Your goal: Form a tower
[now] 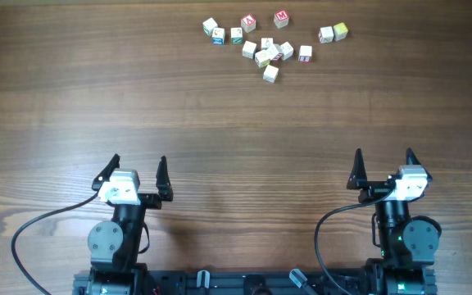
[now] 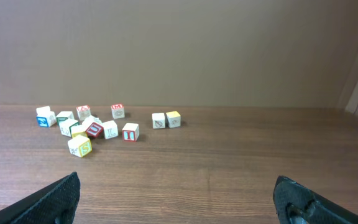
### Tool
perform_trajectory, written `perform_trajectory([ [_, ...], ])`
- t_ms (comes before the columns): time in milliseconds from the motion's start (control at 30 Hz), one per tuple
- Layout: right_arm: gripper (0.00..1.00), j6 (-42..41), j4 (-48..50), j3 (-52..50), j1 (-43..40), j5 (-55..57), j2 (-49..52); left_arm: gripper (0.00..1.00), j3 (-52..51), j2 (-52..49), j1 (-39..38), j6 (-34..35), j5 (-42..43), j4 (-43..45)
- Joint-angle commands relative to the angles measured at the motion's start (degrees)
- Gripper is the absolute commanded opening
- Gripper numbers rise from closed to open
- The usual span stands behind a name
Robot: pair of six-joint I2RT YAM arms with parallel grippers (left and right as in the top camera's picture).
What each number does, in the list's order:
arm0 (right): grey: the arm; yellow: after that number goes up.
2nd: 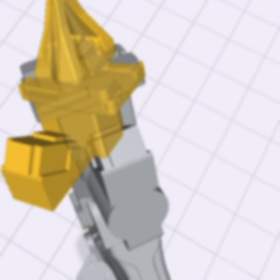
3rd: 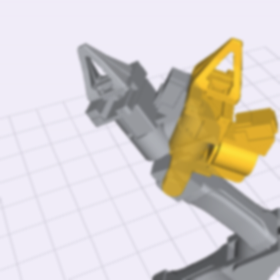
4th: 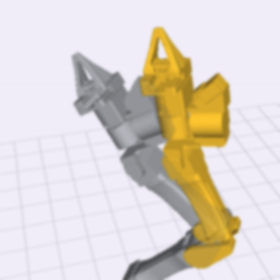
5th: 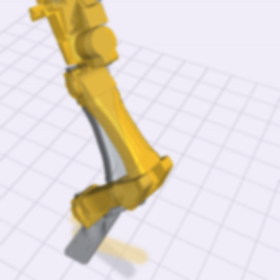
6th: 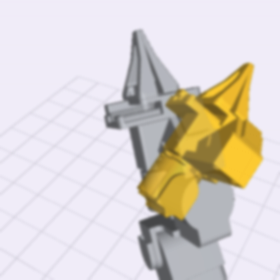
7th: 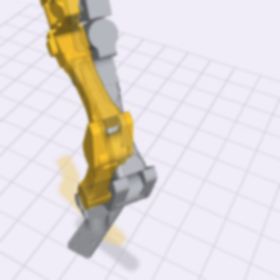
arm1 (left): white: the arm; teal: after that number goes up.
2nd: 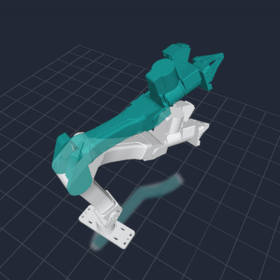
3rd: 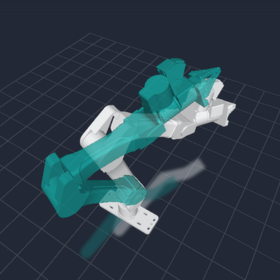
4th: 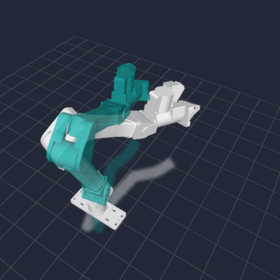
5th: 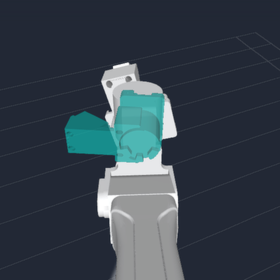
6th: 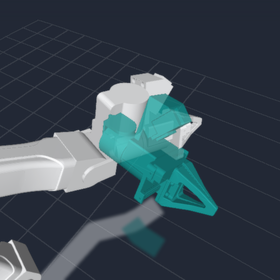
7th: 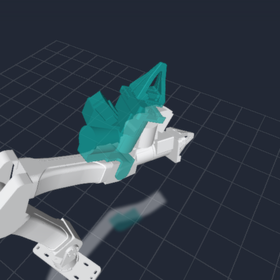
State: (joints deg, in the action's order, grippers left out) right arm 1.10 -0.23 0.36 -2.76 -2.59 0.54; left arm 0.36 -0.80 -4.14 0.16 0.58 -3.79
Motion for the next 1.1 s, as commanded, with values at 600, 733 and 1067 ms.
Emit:
perform_trajectory([
  [600,1.00,-1.16,0.24,-0.02,0.28,-0.94,0.26,1.00,1.20,-0.26,-0.22,0.48,6.51,0.11],
  [733,1.00,-1.16,0.26,-0.02,0.28,-0.94,0.26,1.00,5.40,-1.20,-0.22,2.32,10.86,-1.01],
  [1067,1.00,-1.14,0.24,-0.02,0.28,-0.94,0.26,1.00,20.90,-14.40,-0.22,3.74,16.26,-7.65],
])
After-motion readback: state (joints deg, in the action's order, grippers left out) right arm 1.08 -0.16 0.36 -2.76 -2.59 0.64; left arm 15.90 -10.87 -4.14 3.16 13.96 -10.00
